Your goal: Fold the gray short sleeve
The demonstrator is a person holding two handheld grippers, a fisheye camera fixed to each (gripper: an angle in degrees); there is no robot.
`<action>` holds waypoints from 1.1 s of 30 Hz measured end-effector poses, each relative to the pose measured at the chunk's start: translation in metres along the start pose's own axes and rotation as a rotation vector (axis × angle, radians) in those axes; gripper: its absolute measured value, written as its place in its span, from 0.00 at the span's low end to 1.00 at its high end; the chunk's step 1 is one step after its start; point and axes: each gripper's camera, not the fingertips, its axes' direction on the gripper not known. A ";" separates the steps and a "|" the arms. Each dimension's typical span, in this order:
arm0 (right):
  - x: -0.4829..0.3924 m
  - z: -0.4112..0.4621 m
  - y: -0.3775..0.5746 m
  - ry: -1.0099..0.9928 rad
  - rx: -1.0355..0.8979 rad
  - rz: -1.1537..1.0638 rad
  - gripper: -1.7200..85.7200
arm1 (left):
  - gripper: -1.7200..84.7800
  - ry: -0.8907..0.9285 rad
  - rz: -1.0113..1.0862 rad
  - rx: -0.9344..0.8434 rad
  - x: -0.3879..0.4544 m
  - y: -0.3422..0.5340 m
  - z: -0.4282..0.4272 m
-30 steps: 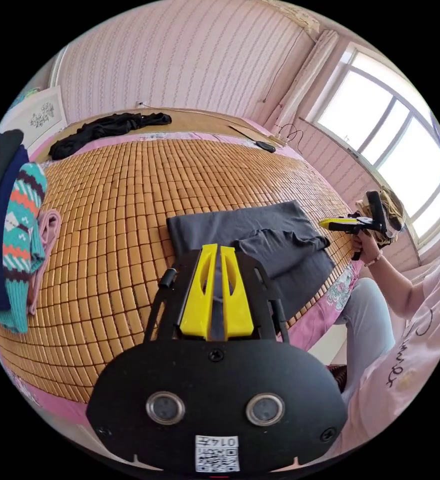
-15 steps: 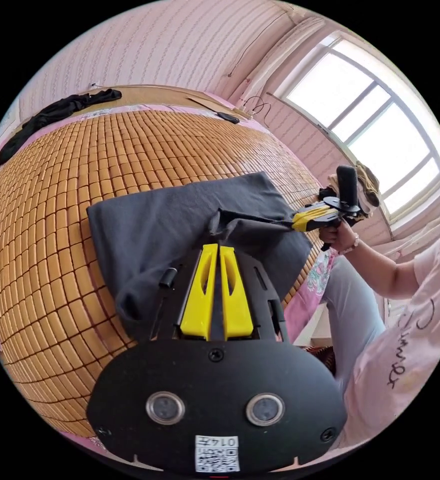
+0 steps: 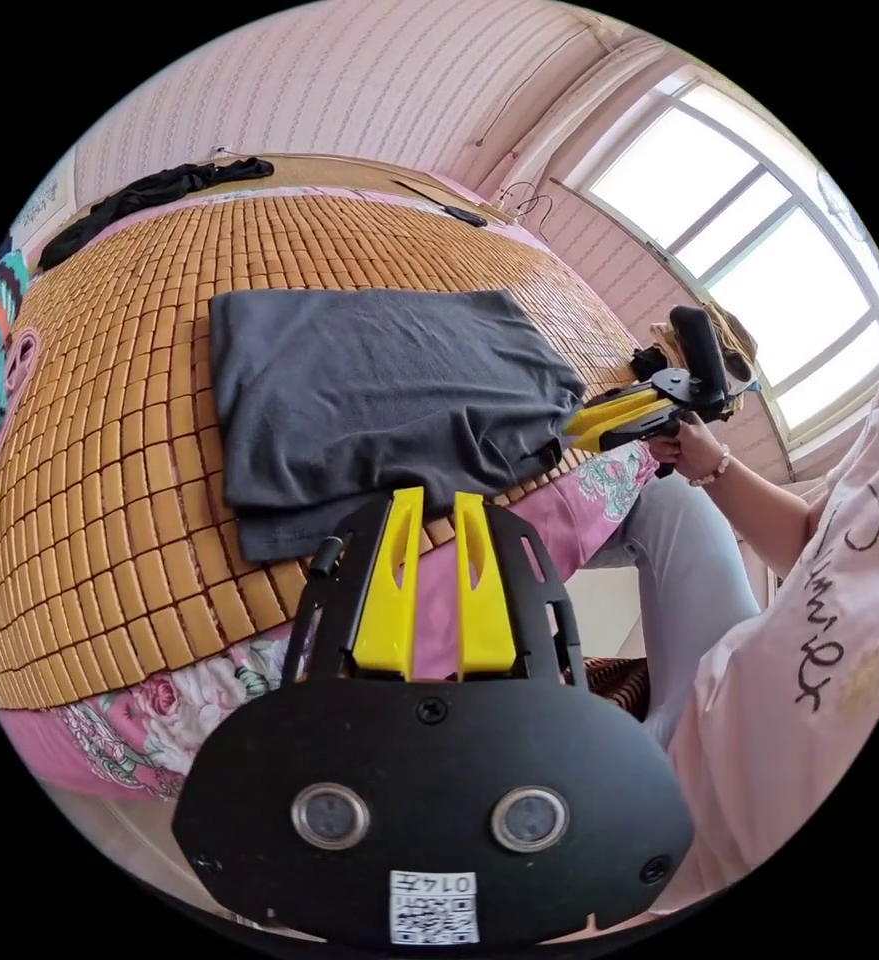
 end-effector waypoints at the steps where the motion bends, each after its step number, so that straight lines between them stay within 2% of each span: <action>1: -0.002 0.009 -0.005 0.027 -0.010 0.010 0.10 | 0.10 -0.004 0.015 -0.013 0.007 -0.005 0.012; 3: -0.001 0.022 -0.011 0.040 -0.032 0.036 0.08 | 0.10 -0.031 0.037 -0.060 0.015 -0.010 0.033; 5: -0.001 0.025 -0.013 0.027 -0.037 0.058 0.04 | 0.04 -0.061 0.052 -0.086 0.021 -0.009 0.047; 9: -0.005 0.015 -0.004 -0.051 -0.042 0.044 0.03 | 0.02 -0.012 0.047 -0.122 0.025 -0.002 0.042; 15: -0.005 0.024 0.002 -0.073 -0.108 0.085 0.02 | 0.06 0.011 0.037 -0.147 0.028 0.015 0.040; 20: -0.014 0.016 -0.025 -0.046 -0.004 0.040 0.02 | 0.07 -0.006 0.092 -0.078 0.046 0.016 0.031; 25: -0.019 0.021 -0.102 0.164 0.025 0.017 0.02 | 0.07 -0.067 0.205 0.070 0.082 -0.004 0.046; 30: -0.013 0.050 -0.187 0.295 -0.014 -0.012 0.02 | 0.04 -0.078 0.228 0.038 0.101 -0.008 0.098; 31: -0.008 0.066 -0.200 0.314 -0.049 -0.010 0.02 | 0.02 -0.049 0.216 -0.001 0.100 -0.003 0.115; 32: -0.001 0.091 -0.209 0.327 -0.175 -0.001 0.02 | 0.01 -0.017 0.189 0.018 0.098 0.004 0.124; 33: 0.001 0.100 -0.212 0.326 -0.210 -0.005 0.02 | 0.01 -0.007 0.178 0.059 0.097 0.008 0.123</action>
